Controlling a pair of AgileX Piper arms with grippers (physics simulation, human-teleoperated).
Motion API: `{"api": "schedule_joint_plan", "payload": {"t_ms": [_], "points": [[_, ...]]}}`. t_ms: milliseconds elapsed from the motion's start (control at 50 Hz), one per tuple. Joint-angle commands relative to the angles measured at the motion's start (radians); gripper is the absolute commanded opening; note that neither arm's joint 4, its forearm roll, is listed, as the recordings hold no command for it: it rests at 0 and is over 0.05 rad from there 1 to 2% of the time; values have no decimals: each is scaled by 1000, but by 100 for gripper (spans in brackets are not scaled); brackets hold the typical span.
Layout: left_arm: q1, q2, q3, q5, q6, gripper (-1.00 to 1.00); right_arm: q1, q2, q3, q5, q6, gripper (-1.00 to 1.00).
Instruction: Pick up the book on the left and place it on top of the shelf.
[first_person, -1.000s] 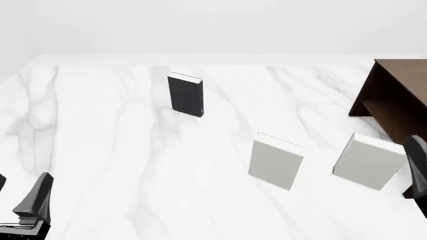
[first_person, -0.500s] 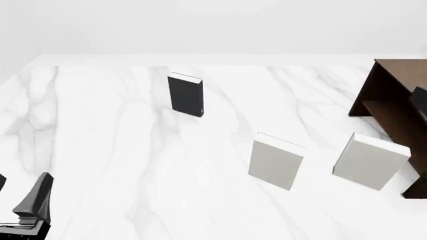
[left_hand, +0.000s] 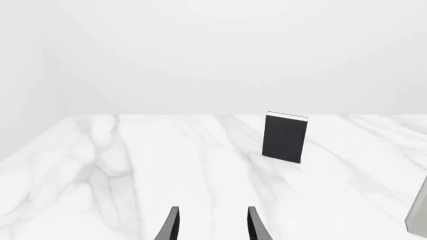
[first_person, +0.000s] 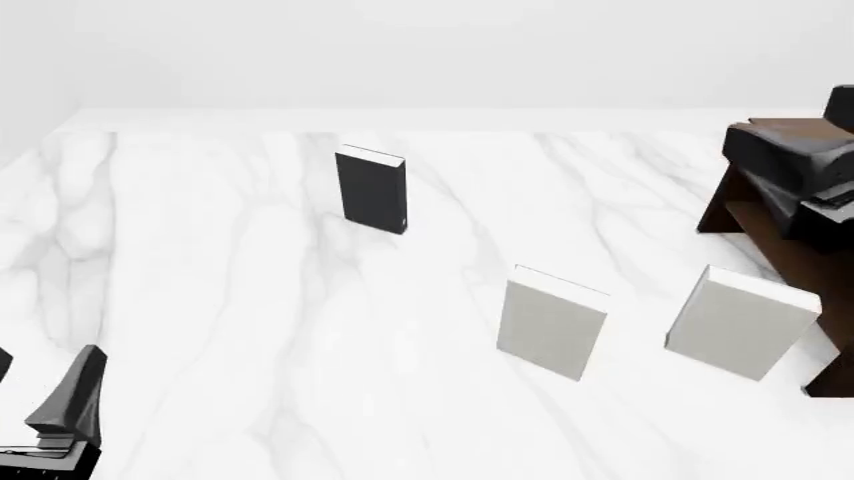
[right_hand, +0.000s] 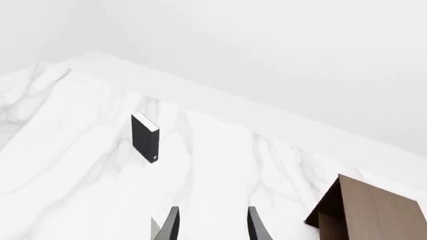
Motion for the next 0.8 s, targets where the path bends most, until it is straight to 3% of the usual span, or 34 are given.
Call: {"api": "schedule_joint_plan", "payload": {"t_ms": [20,340,800], "points": [[0,0,0,0,0,100,30,112,2,-58,-5,100],[0,0,0,0,0,100,43,290,8,-190,-22,100],[0,0,0,0,0,100,105,441,4,-323,19,100]]}}
